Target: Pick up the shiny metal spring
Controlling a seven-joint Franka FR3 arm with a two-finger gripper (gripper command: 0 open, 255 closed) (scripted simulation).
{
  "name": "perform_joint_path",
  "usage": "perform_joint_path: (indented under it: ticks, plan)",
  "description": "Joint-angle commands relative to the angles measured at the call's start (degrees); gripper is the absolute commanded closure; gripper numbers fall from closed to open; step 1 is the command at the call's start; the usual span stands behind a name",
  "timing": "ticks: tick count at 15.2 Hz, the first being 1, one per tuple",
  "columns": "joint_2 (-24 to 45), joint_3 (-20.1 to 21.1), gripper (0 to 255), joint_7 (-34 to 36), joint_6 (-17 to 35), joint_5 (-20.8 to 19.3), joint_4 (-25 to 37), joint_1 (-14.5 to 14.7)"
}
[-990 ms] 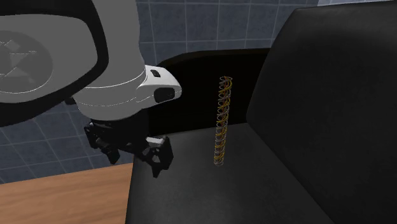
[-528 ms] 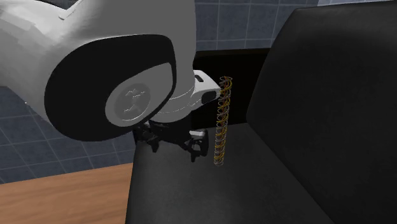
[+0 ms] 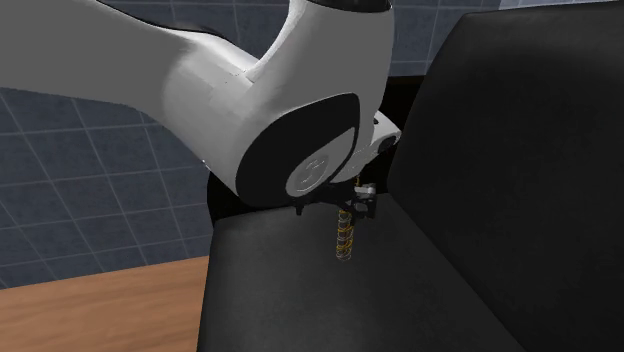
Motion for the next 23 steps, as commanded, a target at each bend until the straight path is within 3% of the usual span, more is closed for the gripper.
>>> perform_joint_path:
  ticks: [1, 3, 13, 14, 23]
  plan:
    - [3.8, -1.5, 0, -4.0, 2.2, 3.7, 2.9, 0.5]
    - [7.6, -2.7, 0, -7.8, 3.4, 7.8, 6.4, 0.7]
    - [10.4, -2.7, 0, -12.2, 8.2, 12.2, 3.6, 0.9]
    - [10.3, -2.7, 255, -12.1, 8.2, 12.1, 3.5, 0.9]
    - [10.4, -2.7, 255, -12.2, 8.2, 12.2, 3.6, 0.9]
